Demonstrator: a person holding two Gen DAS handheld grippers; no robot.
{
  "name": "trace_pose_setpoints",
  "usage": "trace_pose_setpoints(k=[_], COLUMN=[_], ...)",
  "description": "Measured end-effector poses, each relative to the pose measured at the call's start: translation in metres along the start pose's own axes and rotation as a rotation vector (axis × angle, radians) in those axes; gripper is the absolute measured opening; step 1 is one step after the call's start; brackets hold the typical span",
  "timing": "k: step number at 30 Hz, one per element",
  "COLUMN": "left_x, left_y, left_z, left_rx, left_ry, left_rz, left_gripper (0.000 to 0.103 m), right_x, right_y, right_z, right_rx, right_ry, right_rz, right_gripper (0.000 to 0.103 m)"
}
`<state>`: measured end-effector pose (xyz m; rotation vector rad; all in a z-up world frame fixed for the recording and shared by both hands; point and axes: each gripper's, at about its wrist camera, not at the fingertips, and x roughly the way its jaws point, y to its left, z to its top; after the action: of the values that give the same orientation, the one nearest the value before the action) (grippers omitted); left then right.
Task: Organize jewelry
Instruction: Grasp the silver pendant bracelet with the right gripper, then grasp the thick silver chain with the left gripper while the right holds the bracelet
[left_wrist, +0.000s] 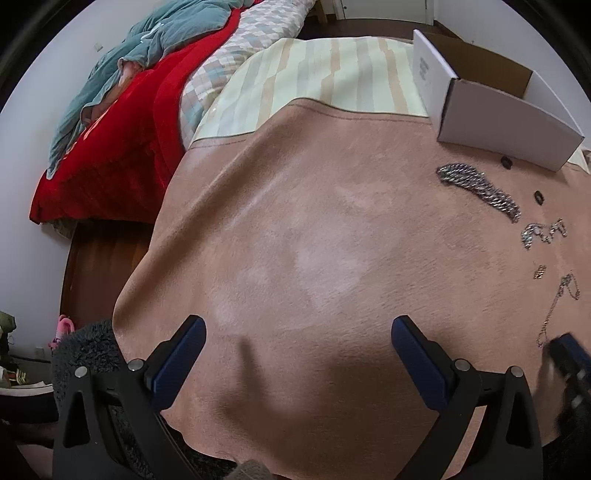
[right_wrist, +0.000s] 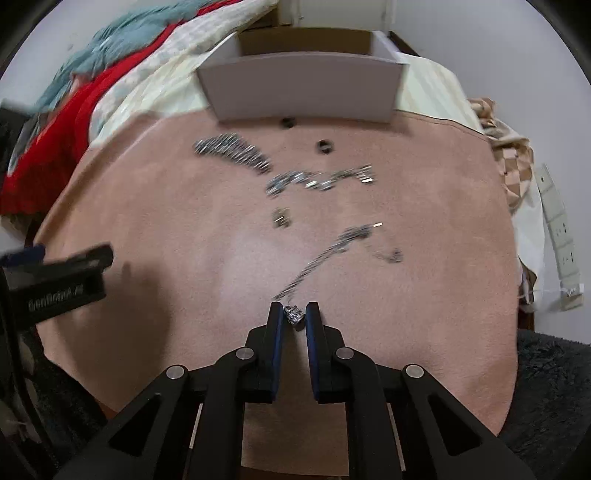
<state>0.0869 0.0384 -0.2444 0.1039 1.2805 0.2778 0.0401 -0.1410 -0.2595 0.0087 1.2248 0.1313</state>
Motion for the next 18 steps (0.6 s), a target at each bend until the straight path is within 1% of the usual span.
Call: trace_pose_setpoints(k=[3,6,7,8,11,13,15,18], left_x=[-0.005,-0.011,-0.011,-0.007,0.009,0.019,0.026,0.032], left_y=[-0.008,-0.02,-0.024,-0.028,-0.031,-0.032,-0.037,-0.051], left_z=[0.008,0.022,0.029,0.036,0.059,0.072,0.082,0.092], left_rx=[0.004,0.001,-0.006,-0.021,-0.095,-0.132,-0.136,-0.111], left_ry=[-0.012,-0.024,-0.016,0.008,0.072,0.088,0.09,0.093], left_rz=[-0.03,-0.085,-0.126,-0.173,-0.28,-0.303,-0.308,-0.302], left_gripper=[0.103,0.103,0.103,0.103,0.102,0.102,0.101,0.085], right_x=[-0.011,-0.023,-0.025,-0.027,-0.026,-0.025,-0.024,-0.019], right_y=[-0.029,-0.056,-0.065,-0.072,-0.085,-0.089,-0.094,-0.094], right_z=[0.019,0.035,0.042,0.045,0.056,0.062,0.059,0.058], right_rx=[0.074,0.138,0.161,0.177,0.219,0.235,0.244,0.246], right_ry=[-0.029,-0.069,-0.082,-0.09,-0.108,-0.118,-0.121,-0.122], right_rz=[0.012,0.007,0.004,0.004,0.007,0.012,0.02,0.027], right_gripper=[0.012,0.012,0.012,0.012,0.012,0.012,0.012,0.012])
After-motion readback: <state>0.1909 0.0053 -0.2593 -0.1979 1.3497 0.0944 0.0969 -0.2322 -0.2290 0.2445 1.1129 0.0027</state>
